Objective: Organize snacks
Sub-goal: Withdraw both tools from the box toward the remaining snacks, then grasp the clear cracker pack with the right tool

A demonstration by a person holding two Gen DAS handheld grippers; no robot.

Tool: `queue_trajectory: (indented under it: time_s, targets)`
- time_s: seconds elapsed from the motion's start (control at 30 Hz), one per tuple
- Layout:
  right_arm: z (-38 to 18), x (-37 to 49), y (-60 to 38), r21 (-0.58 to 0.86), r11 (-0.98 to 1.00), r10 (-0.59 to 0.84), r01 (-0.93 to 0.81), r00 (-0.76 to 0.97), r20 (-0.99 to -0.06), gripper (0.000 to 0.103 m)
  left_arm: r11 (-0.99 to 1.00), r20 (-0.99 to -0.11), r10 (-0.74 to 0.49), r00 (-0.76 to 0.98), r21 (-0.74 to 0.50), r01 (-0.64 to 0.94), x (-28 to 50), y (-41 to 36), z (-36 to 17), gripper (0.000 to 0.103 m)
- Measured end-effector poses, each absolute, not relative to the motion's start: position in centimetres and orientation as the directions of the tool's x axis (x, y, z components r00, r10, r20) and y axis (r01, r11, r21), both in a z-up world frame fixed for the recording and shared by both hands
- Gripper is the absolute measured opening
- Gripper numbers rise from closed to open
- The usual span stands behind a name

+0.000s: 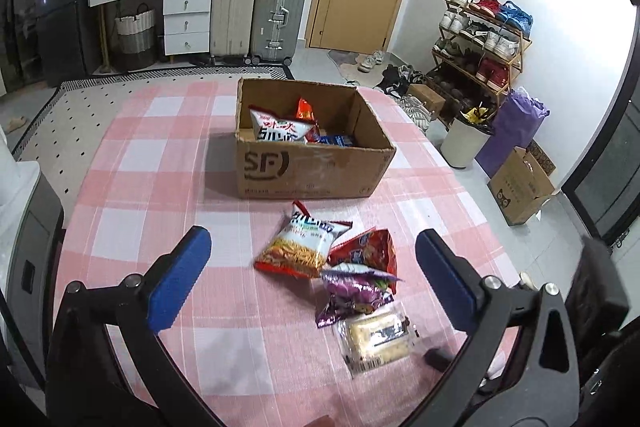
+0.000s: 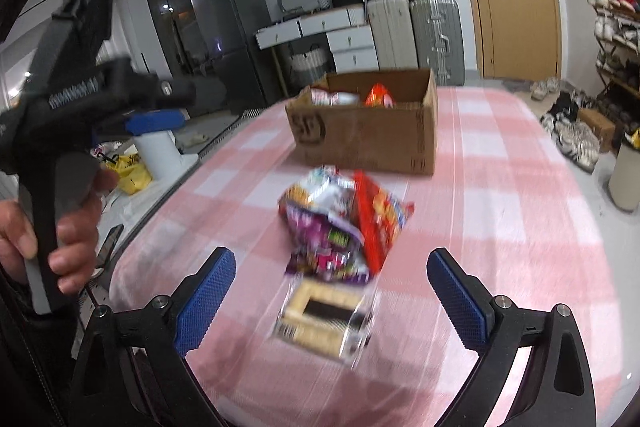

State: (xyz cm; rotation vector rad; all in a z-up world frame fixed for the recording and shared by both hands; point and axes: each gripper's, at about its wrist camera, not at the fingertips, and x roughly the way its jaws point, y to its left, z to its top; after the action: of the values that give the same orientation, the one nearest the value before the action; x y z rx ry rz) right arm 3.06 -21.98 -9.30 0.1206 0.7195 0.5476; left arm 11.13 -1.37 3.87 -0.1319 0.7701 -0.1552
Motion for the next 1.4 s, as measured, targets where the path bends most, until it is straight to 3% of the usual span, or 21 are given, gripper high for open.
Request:
queue_trajectory:
  time_s: [0.47,0.83,1.1,1.17,1.4]
  targets:
    - [-14.4,4.1,-18.0,0.274,0.87,0.469,-0.409,0.519,-0.714,0.098,0.998,-0.72,-0.036,0.693,-0.067,-0.017,8.9,-0.1,1.6,0.102]
    - [-15.6,4.2,-15.5,0.198,0.881,0.419,-0.431,0.513,-0.749,0.097,0.999,-0.721,-0.023,0.692,-0.045,-0.014,8.8,0.0,1.5,0.102]
    - [-16.3,3.8,-14.5,0.093,0.899,0.34,-0.427,0.55,-0.763,0.086,0.998,-0.733,-0.021,0.68,-0.05,-0.024,8.6,0.2,1.2,0.102]
    - [-16.4,3.5,-14.2,0.047,0.902,0.31,-0.429,0.569,-0.761,0.074,0.998,-0.736,-0.02,0.677,-0.053,-0.028,8.6,0.4,0.9,0.102]
    - [-16.3,3.3,-15.2,0.07,0.896,0.339,-0.437,0.576,-0.744,0.065,0.997,-0.743,-0.019,0.669,-0.06,-0.038,8.6,0.9,0.3,0.102]
